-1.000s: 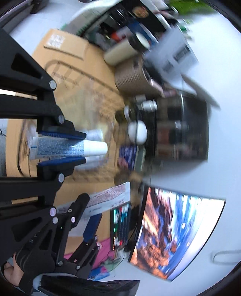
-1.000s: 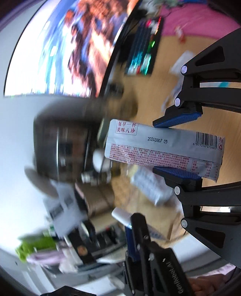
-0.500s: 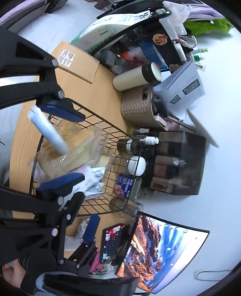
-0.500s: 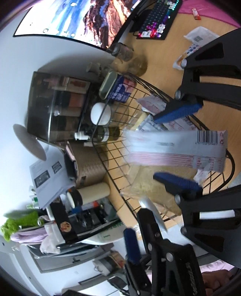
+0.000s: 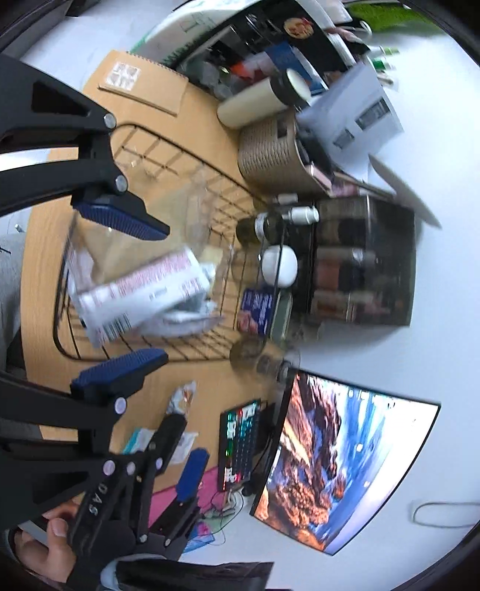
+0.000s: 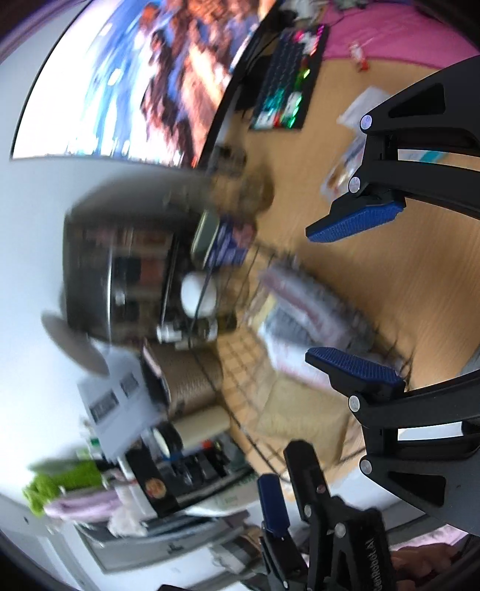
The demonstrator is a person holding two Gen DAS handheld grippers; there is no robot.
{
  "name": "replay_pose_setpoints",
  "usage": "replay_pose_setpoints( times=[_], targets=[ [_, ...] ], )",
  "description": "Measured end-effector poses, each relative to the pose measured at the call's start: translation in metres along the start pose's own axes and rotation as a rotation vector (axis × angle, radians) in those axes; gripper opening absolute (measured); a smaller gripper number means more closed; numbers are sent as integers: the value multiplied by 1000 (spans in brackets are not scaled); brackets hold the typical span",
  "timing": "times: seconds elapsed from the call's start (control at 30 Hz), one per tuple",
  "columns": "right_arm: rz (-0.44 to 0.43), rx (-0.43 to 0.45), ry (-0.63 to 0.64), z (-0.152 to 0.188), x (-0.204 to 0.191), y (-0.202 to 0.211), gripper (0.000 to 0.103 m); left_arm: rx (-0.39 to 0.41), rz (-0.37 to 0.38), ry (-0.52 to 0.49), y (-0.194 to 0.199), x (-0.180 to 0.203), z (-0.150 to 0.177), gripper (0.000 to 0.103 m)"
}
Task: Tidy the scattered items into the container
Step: 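Carry the tube and white packet into the wire basket and open both grippers, then bring both grippers back toward the biscuit packet and white envelope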
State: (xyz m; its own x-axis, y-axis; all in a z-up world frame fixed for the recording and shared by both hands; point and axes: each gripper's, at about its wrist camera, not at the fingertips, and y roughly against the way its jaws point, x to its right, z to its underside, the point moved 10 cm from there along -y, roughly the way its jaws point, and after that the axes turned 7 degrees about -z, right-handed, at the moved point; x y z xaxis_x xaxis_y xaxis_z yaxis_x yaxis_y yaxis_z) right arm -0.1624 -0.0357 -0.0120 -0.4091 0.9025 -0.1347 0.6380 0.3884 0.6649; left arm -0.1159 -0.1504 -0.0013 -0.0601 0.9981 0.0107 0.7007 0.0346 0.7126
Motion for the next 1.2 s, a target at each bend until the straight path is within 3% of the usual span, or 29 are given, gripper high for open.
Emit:
replay_pose_setpoints(
  times=[0.4,0.6,1.2],
  targets=[
    [155,19,-140,41,113,67,60,-38,97,-149,-18,105,1,68],
    [230,22,-212,61,164,94,60,-80,118,-200,-34,140,10,68],
    [266,-19,-329,92,244,90,60,-222,158,-374,-115,229,15,69]
  ],
)
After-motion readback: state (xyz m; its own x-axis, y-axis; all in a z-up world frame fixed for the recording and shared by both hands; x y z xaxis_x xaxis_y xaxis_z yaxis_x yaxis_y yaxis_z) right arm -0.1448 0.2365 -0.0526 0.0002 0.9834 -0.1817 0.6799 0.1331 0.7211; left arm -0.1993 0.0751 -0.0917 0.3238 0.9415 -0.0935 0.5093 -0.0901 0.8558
